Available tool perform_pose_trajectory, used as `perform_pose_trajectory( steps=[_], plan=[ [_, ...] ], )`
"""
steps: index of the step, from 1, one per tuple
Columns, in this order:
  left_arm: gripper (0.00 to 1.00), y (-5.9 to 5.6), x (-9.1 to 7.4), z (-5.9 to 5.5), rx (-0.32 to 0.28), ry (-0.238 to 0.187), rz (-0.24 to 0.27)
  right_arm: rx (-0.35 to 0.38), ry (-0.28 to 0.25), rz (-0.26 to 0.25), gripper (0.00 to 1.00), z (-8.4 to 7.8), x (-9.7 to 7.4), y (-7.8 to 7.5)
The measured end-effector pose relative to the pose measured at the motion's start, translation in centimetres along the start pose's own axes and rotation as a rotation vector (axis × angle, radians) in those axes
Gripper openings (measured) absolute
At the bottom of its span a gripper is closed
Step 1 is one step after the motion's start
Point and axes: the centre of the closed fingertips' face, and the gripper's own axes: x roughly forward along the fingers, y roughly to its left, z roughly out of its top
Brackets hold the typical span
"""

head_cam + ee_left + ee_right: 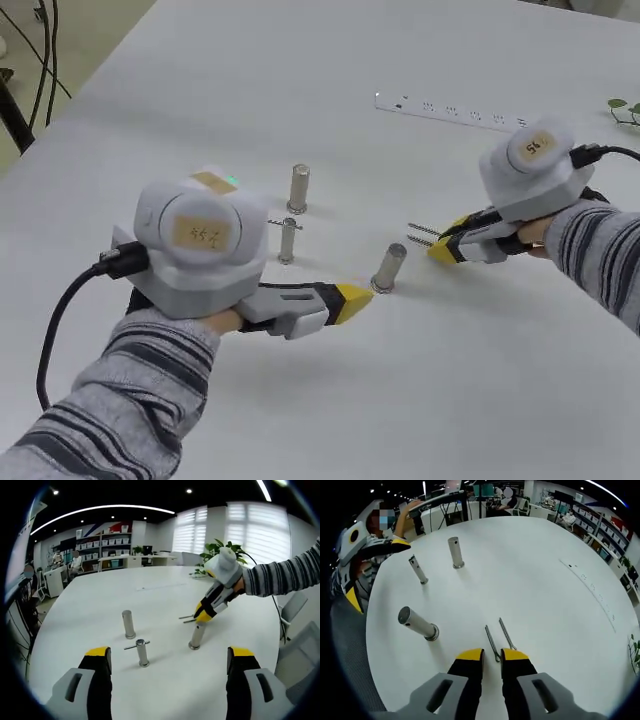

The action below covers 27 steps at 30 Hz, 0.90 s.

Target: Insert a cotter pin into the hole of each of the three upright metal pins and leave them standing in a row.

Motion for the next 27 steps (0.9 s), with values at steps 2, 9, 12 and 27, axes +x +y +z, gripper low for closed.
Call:
perform_pose_trajectory(
  steps=[2, 9, 12, 27],
  plan=[
    [0.94, 0.0, -0.1, -0.1, -0.001, 0.003, -0.001, -0.008, 0.009, 0.005, 0.07, -0.1, 0.0, -0.1],
    [0.93, 0.0, 0.0, -0.2, 0.003, 0.004, -0.007, -0.072, 0.059, 0.017, 0.0, -0.5, 0.1, -0.2],
    [0.92, -0.1, 0.0, -0.3, 0.006, 0.005, -0.009, -0.135, 0.072, 0.005, 0.0, -0.5, 0.1, -0.1],
    [0.87, -0.7, 0.0, -0.1, 0.023, 0.009, -0.026, -0.169, 0.007, -0.036, 0.0, 0.2, -1.4, 0.4]
  ],
)
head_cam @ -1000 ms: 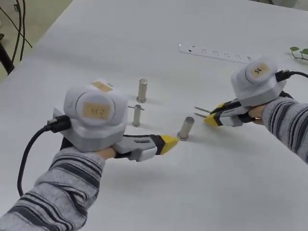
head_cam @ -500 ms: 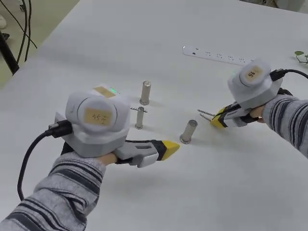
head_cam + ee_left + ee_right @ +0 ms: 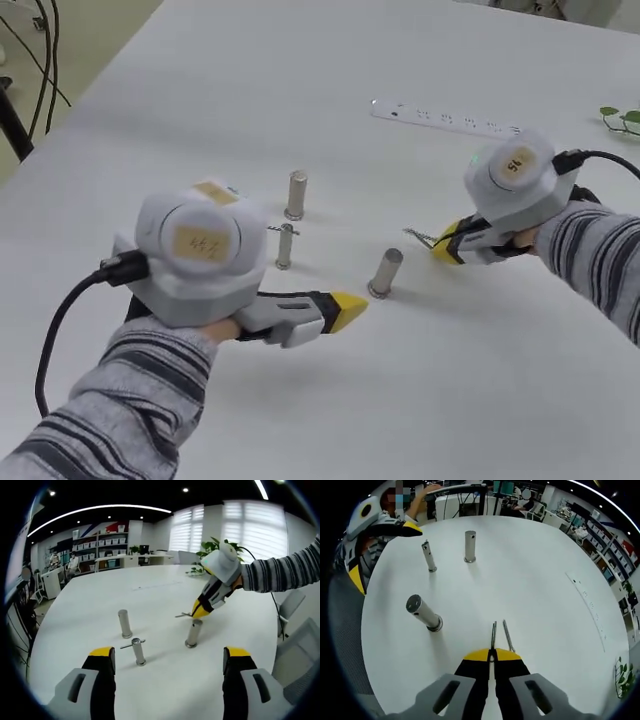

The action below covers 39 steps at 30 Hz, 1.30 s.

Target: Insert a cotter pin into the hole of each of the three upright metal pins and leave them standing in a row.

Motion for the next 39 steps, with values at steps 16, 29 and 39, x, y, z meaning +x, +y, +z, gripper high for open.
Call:
perform_pose_trajectory(
  steps=[16, 29, 39],
  plan=[
    [0.8, -2.1, -0.7, 0.8, 0.008, -0.025, -0.061, -0.083, -0.135, -0.046, 0.0, 1.9, -4.3, 2.7],
    [0.63, -4.7, -0.9, 1.0, -0.019, -0.019, -0.162, -0.205, -0.21, -0.017, 0.0, 3.1, -6.8, 7.6],
    [0.46, -6.4, -1.1, 0.9, -0.104, -0.022, -0.231, -0.348, -0.231, 0.002, 0.0, 3.6, -7.0, 10.4]
  ],
)
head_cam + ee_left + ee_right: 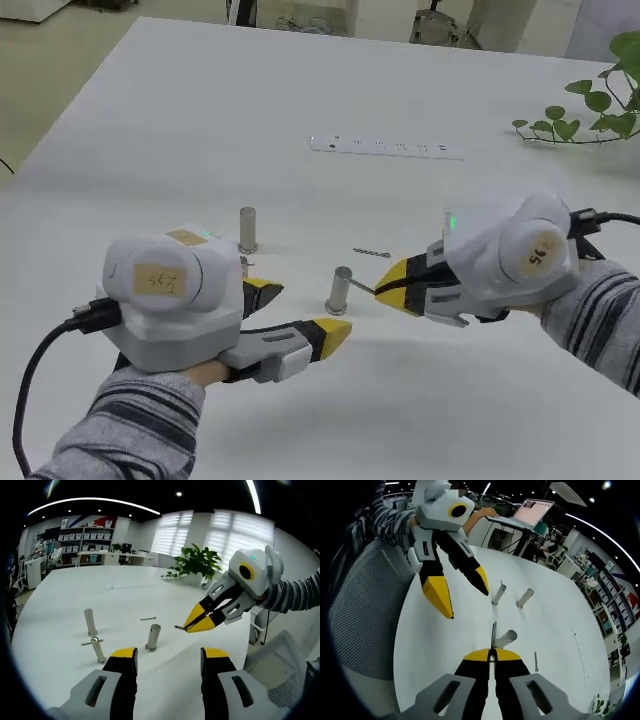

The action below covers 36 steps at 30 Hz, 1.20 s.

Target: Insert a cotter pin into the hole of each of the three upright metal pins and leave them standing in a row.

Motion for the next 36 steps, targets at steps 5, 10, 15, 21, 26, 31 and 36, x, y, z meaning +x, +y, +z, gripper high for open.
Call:
perform_pose_trajectory(
  steps=[5, 10, 15, 21, 26, 31, 36],
  plan=[
    [0.39, -0.7, 0.0, 0.1, -0.058, -0.024, -0.037, -0.069, -0.014, 0.021, 0.0, 0.8, 0.1, 1.5],
    [0.31, -1.3, 0.0, -0.1, -0.089, -0.019, -0.068, -0.112, -0.018, 0.031, 0.0, 1.3, 0.1, 2.5],
    [0.21, -2.0, 0.1, -0.4, -0.141, -0.018, -0.104, -0.147, -0.028, 0.039, 0.0, 2.0, 0.1, 3.1],
    [0.13, -2.4, 0.1, -0.5, -0.195, -0.036, -0.133, -0.168, -0.028, 0.041, 0.0, 2.4, 0.1, 3.6],
    [0.07, -2.5, -0.1, -0.5, -0.222, -0.048, -0.141, -0.167, -0.036, 0.038, 0.0, 2.8, 0.2, 3.7],
    [0.0, -2.5, -0.1, -0.5, -0.252, -0.051, -0.141, -0.165, -0.044, 0.034, 0.0, 3.2, 0.2, 3.8],
    [0.0, -2.7, -0.1, -0.7, -0.267, -0.052, -0.149, -0.173, -0.034, 0.033, 0.0, 3.2, 0.4, 3.9]
  ],
)
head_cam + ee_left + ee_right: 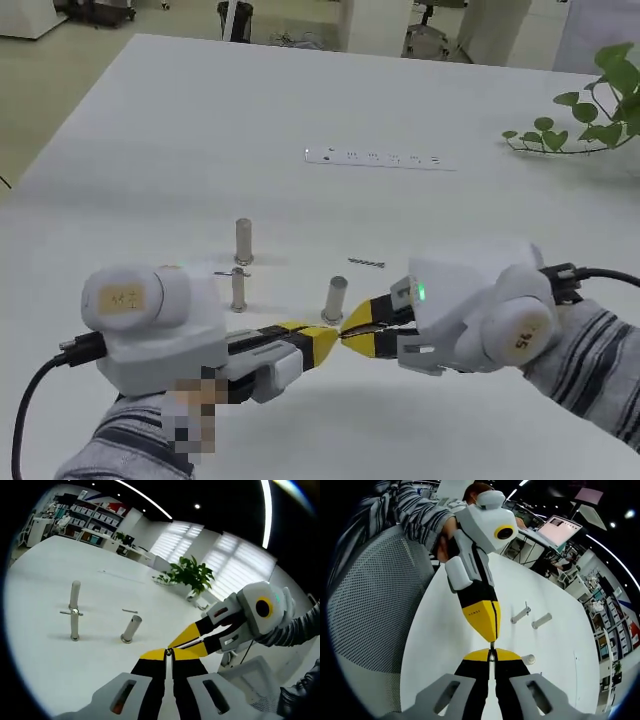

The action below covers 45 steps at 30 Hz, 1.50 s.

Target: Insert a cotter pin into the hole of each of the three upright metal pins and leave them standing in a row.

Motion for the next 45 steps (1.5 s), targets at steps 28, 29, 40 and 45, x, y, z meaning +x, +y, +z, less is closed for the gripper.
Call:
perform_pose_trajectory(
  steps=[28, 29, 40, 45],
  plan=[
    [0.0, -1.1, -0.2, -0.8, 0.296, 0.073, -0.037, 0.083, 0.034, 0.029, 0.0, -1.3, -0.2, 0.5],
    [0.0, -1.1, -0.2, -0.8, 0.301, 0.072, -0.034, 0.085, 0.036, 0.028, 0.0, -1.4, -0.2, 0.5],
    [0.08, 0.0, -0.1, -0.3, 0.324, 0.057, 0.024, 0.125, 0.066, -0.016, 0.0, -2.4, -0.4, -0.3],
    [0.11, 1.1, -0.1, 0.3, 0.362, 0.043, 0.084, 0.16, 0.096, -0.052, 0.0, -3.4, -0.6, -1.2]
  ],
)
